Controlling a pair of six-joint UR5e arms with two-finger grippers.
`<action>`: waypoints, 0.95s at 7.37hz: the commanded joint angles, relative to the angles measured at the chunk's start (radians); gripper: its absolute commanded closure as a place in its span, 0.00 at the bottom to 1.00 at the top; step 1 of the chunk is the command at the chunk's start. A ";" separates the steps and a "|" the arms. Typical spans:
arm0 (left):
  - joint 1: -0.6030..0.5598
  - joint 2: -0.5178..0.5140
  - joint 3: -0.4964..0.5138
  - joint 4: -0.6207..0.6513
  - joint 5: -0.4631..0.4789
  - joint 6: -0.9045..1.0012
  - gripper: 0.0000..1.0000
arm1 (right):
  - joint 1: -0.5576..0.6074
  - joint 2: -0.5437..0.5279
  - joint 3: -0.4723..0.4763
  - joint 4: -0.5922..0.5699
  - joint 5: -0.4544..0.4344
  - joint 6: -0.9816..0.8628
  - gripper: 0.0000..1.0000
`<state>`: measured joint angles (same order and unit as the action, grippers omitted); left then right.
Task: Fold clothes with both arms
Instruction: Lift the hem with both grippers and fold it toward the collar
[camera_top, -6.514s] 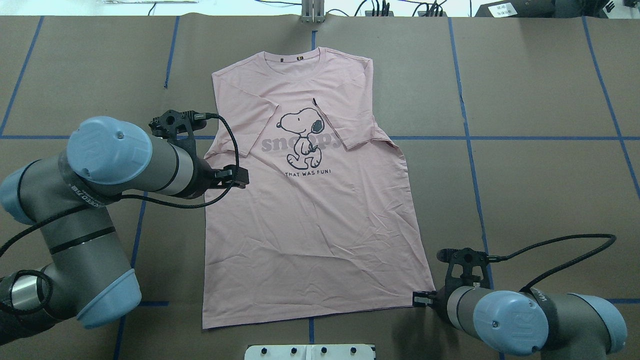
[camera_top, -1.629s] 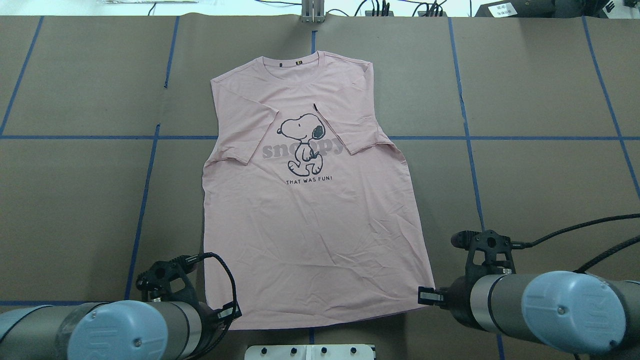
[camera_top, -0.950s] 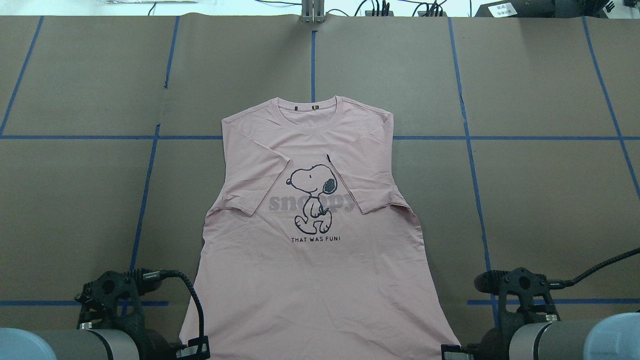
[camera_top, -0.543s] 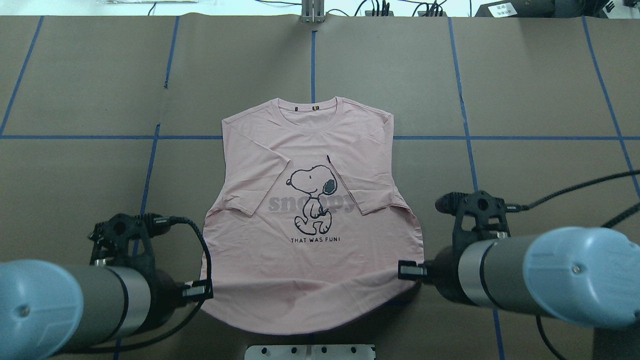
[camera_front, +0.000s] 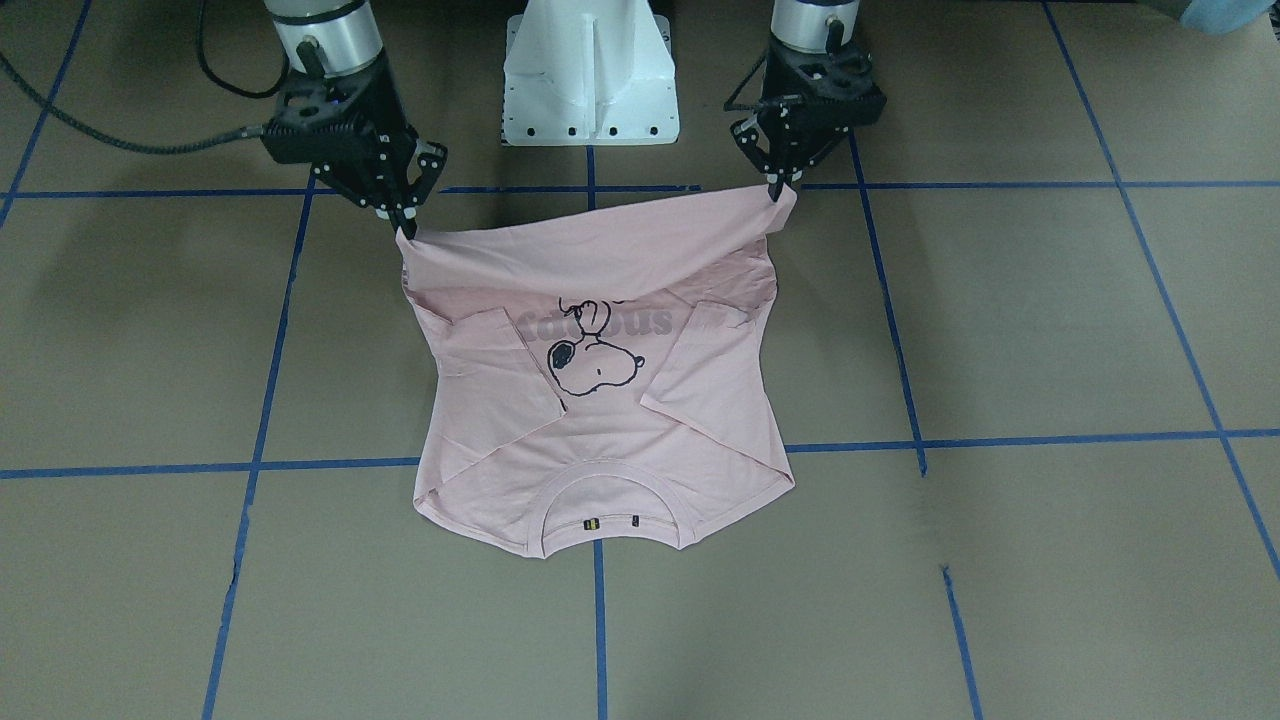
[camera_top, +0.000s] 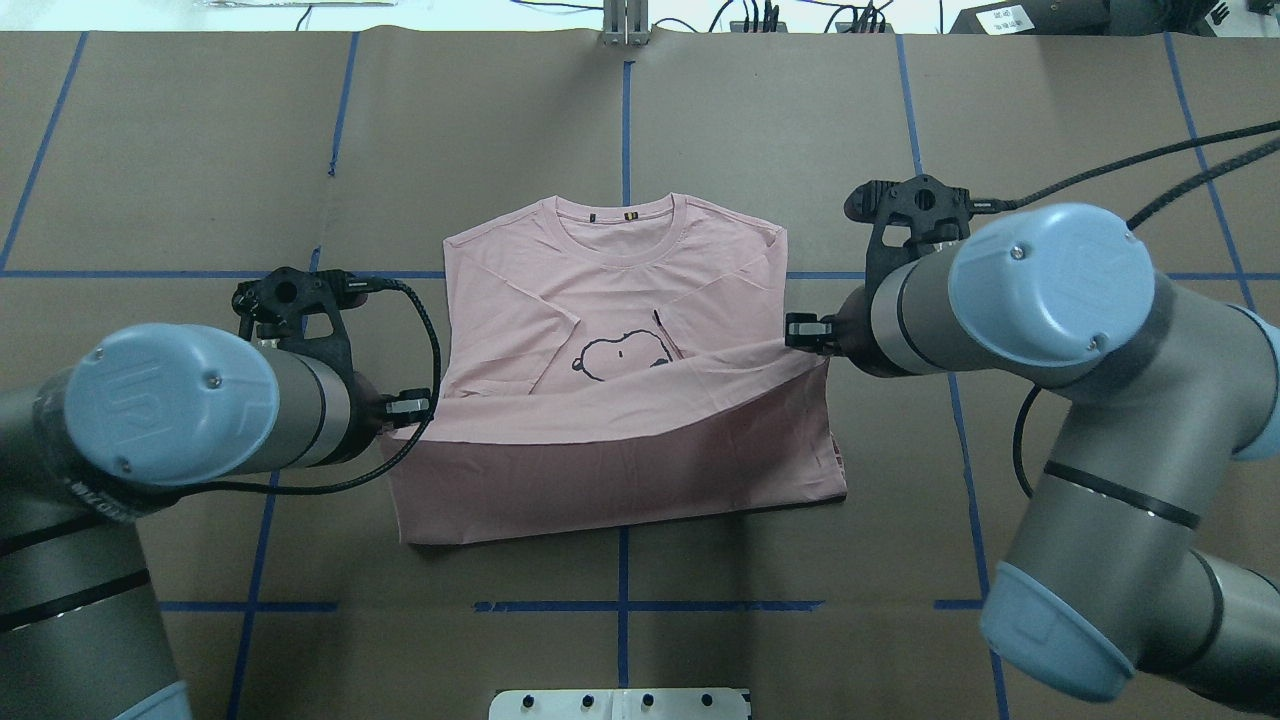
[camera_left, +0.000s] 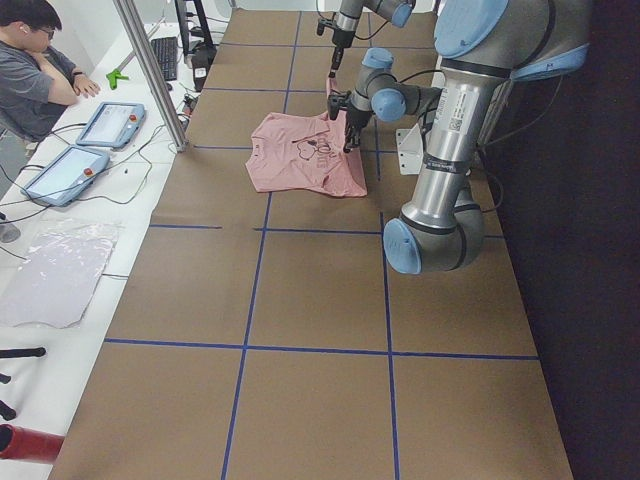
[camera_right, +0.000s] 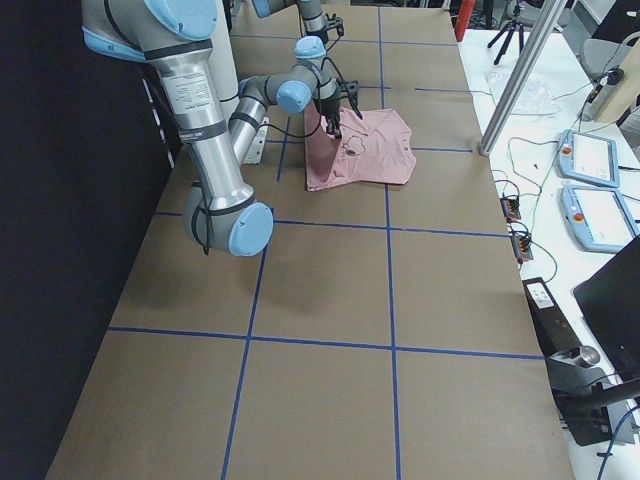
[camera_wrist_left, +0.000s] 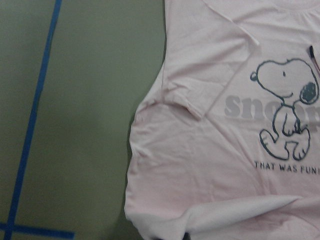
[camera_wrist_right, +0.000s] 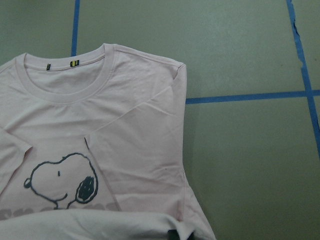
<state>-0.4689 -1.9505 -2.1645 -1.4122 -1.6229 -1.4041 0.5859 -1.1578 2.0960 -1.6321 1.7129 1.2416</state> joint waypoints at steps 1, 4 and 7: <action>-0.118 -0.053 0.197 -0.140 0.000 0.068 1.00 | 0.060 0.033 -0.211 0.206 0.008 -0.013 1.00; -0.201 -0.093 0.468 -0.395 0.000 0.102 1.00 | 0.116 0.140 -0.399 0.229 0.027 -0.016 1.00; -0.231 -0.143 0.600 -0.478 0.000 0.103 1.00 | 0.170 0.243 -0.632 0.337 0.036 -0.017 1.00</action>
<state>-0.6911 -2.0749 -1.6062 -1.8691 -1.6230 -1.3013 0.7368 -0.9608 1.5727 -1.3562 1.7466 1.2240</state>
